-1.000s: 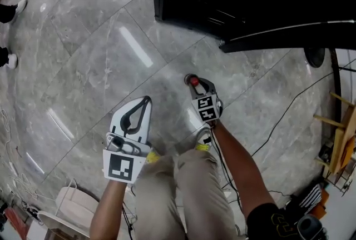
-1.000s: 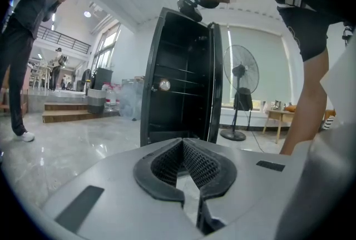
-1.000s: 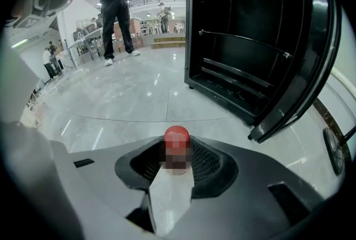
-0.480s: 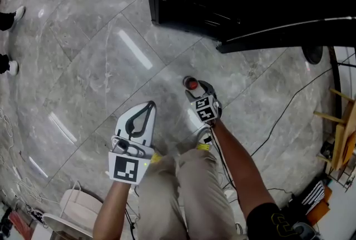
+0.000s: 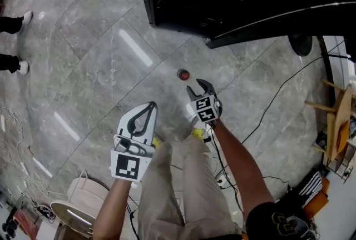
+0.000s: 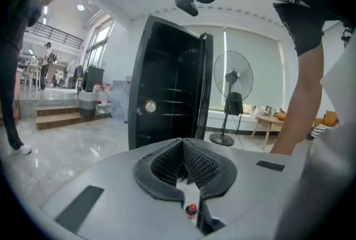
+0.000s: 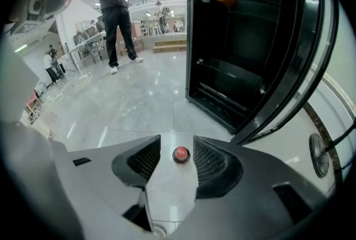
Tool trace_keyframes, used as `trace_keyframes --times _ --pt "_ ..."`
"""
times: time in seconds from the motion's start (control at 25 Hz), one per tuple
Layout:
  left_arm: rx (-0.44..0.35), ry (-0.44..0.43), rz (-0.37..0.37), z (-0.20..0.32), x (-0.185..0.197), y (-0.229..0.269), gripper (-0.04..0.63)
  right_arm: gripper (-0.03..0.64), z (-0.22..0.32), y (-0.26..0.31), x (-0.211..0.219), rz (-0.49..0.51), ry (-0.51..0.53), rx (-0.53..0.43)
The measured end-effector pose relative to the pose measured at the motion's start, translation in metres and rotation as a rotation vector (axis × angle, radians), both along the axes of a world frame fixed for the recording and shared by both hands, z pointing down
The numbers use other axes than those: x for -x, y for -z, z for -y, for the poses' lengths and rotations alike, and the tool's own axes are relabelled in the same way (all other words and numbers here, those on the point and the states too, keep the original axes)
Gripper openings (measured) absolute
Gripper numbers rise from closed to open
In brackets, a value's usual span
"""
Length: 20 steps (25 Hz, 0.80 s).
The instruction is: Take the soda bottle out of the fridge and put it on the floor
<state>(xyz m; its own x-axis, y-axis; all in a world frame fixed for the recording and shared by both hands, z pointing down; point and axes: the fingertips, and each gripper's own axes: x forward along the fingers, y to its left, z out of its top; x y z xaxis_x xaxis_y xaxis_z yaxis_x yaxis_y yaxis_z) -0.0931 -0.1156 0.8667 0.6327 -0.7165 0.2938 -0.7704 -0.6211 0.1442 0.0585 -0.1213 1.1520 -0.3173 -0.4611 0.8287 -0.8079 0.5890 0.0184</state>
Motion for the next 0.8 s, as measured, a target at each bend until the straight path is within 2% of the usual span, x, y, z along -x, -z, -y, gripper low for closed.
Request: trace_keyframes --times 0.16,0.32,0.44,0.48,0.64,0.8 --pt "-0.018 0.002 -0.011 -0.003 -0.005 0.089 0.015 0.095 0.006 0.118 -0.002 0.072 -0.068 -0.045" --pt "-0.063 -0.036 -0.015 -0.008 -0.02 0.19 0.015 0.006 0.008 0.254 -0.012 0.14 -0.123 -0.092" --pt "-0.126 -0.162 0.107 -0.032 -0.036 0.26 0.015 -0.003 -0.008 0.357 -0.016 0.208 -0.101 -0.131" --pt "-0.132 -0.177 0.116 -0.039 -0.041 0.282 0.015 -0.003 -0.015 0.389 -0.017 0.238 -0.094 -0.134" --pt "-0.125 -0.147 0.026 -0.062 -0.062 0.367 0.015 -0.003 -0.043 0.517 -0.032 0.324 -0.099 -0.187" --pt "-0.134 -0.124 0.02 -0.072 -0.068 0.437 0.015 -0.003 -0.051 0.63 -0.037 0.457 -0.165 -0.275"
